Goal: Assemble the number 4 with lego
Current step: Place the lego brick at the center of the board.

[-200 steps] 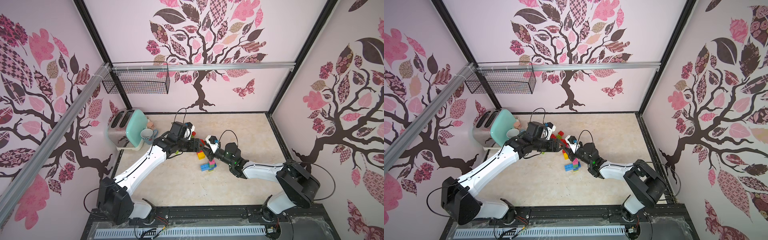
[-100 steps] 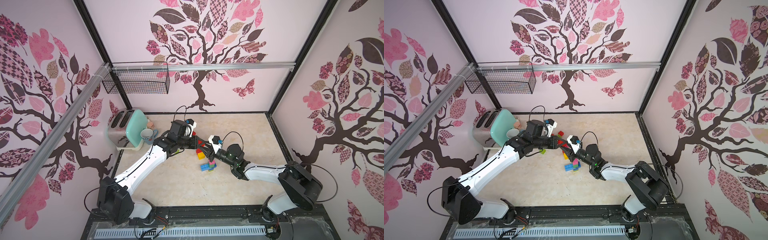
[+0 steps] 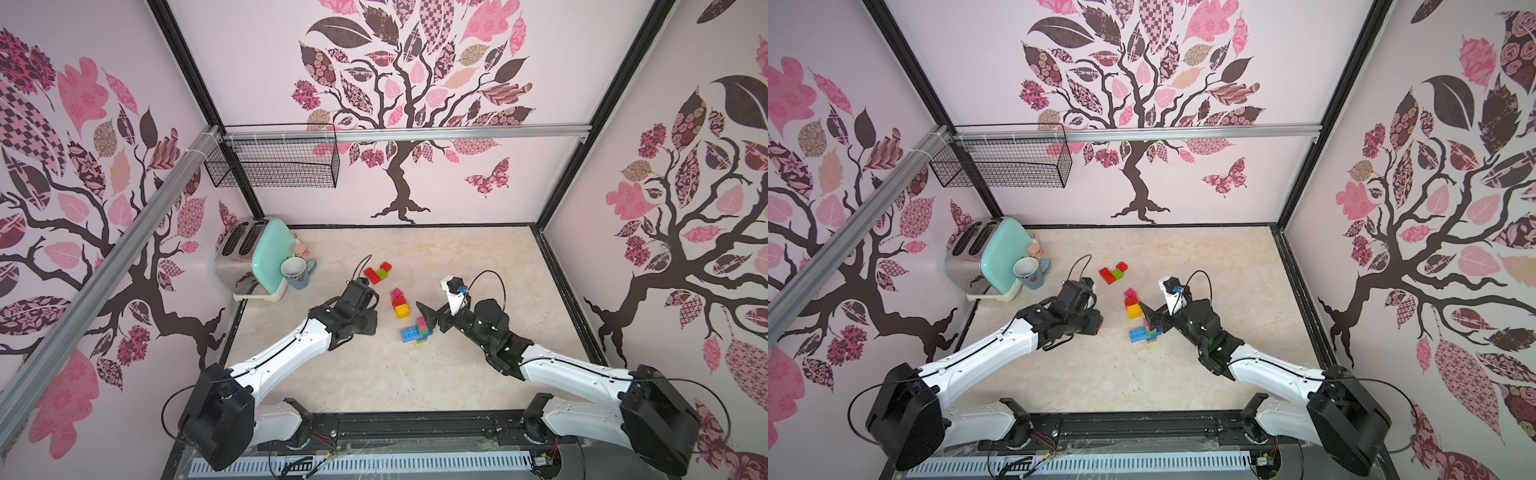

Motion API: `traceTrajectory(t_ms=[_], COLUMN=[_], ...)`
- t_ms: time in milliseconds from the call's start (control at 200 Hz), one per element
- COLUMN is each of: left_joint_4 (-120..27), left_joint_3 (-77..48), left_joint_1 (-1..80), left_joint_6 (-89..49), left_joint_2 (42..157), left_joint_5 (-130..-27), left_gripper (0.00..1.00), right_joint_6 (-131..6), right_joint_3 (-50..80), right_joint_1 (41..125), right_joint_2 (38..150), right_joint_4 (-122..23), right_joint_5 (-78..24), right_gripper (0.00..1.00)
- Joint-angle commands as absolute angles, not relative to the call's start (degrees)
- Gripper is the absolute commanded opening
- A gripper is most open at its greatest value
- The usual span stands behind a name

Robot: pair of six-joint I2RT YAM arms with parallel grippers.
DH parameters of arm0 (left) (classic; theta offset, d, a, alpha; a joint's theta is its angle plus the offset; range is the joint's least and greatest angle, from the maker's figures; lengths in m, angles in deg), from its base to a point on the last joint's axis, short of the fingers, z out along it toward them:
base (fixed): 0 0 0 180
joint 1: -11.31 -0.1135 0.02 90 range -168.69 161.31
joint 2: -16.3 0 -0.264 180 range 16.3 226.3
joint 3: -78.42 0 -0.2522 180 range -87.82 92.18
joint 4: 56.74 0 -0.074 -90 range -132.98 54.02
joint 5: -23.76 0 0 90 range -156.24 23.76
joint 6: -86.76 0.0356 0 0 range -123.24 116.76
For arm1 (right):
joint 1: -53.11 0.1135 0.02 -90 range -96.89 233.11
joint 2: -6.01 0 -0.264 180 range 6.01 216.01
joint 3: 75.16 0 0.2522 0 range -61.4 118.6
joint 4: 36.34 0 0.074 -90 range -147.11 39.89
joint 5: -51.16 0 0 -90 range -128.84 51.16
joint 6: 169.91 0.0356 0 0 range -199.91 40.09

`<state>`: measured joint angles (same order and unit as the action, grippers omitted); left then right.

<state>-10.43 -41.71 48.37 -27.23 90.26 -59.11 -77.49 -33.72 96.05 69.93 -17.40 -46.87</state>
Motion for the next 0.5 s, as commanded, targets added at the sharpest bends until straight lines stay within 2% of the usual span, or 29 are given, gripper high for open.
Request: traceTrajectory(t_ms=[0,210,425,495], left_joint_4=[-13.6,-21.2,-20.2,-20.8], left_joint_3=[-44.0,-46.5,-46.0,-46.1], left_joint_1=[52.5,57.3,57.3,57.3], left_joint_6=[-29.7,-23.3,-23.1,-23.7], left_joint_2=[91.6,99.2,104.8,105.2], left_joint_5=[-53.3,-50.5,-50.7,-51.6], left_gripper=[0.00,0.00,0.00,0.14], right_joint_6=[-71.6,-64.4,-66.2,-65.5], right_joint_3=[-32.8,-31.5,-30.2,-30.2], right_joint_1=[95.2,87.3,87.2,87.1], right_joint_2=[65.3,60.6,60.8,60.8], right_joint_4=[-30.7,-40.7,-41.9,-41.6], right_joint_5=[-62.2,-60.3,-62.8,-62.7], right_gripper=[0.99,1.00,0.99,1.00])
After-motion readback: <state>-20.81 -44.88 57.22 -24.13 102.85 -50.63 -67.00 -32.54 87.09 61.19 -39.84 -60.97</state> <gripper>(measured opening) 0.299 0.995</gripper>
